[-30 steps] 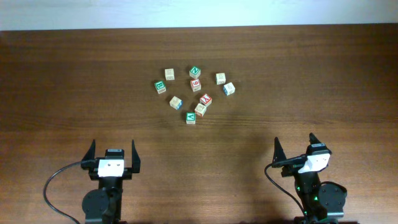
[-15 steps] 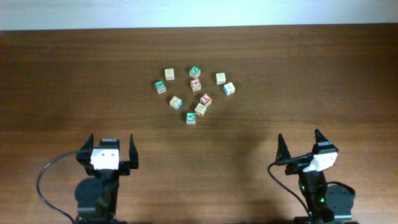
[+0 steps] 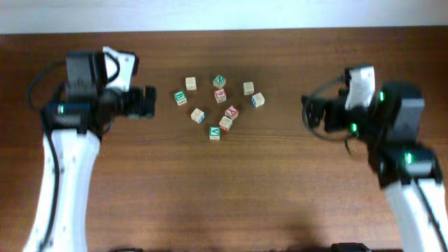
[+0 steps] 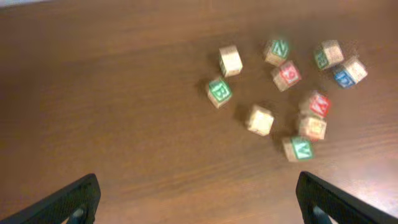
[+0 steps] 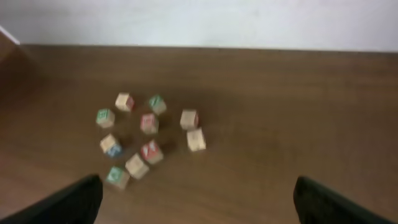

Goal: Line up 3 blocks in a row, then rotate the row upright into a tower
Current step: 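Raise both arms and move the right gripper over the block cluster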

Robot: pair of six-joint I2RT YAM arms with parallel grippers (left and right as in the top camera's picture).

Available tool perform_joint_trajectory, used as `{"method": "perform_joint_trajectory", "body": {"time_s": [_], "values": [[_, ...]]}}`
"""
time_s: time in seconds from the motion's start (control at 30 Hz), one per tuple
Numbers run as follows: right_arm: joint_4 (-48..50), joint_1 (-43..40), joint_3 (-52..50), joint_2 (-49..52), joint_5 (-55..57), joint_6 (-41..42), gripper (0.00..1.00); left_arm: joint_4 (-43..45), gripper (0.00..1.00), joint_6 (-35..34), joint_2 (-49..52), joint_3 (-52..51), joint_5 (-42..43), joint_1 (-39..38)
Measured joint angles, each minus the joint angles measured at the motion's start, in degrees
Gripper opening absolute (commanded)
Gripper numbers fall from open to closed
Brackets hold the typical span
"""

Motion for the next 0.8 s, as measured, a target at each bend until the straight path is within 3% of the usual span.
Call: {"method": "perform_joint_trajectory", "body": {"time_s": [0.1,0.2,0.27,0.37,0.4,0.43,0.6,0.8], "values": [[-14.93,0.22,20.76,16.31,-2.01,-0.13,0.98,-4.22,0.99,0.00,7.69,11.08,3.63,0.00],[-27.26,3.72,40.24,32.06,-2.58,-0.44,0.98,-4.63,0.99,0.00,8.52,12.15,5.49,0.00],[-29.05,9.20,48.41,41.92,-3.06,-0.55,0.98,-4.94,0.99,0.00,8.59,12.20,6.16,0.00],[-22.60,14.19,49.70,48.70,-1.73,-0.52,0.98,-4.76,0.99,0.00,8.59,12.24,6.45,0.00],[-21.75,14.93,49.70,50.10,-1.55,-0.02,0.95,-4.76,0.99,0.00,8.59,12.24,6.56,0.00],[-21.16,15.52,49.77,51.74,-0.57,0.07,0.84,-4.79,0.99,0.00,8.59,12.24,6.60,0.00],[-22.18,15.93,50.07,60.96,13.57,1.62,0.76,-4.81,0.99,0.00,8.59,12.24,6.80,0.00],[-22.62,17.16,50.07,67.60,16.59,-0.26,0.67,-4.81,0.99,0.00,8.59,12.24,6.80,0.00]]}}
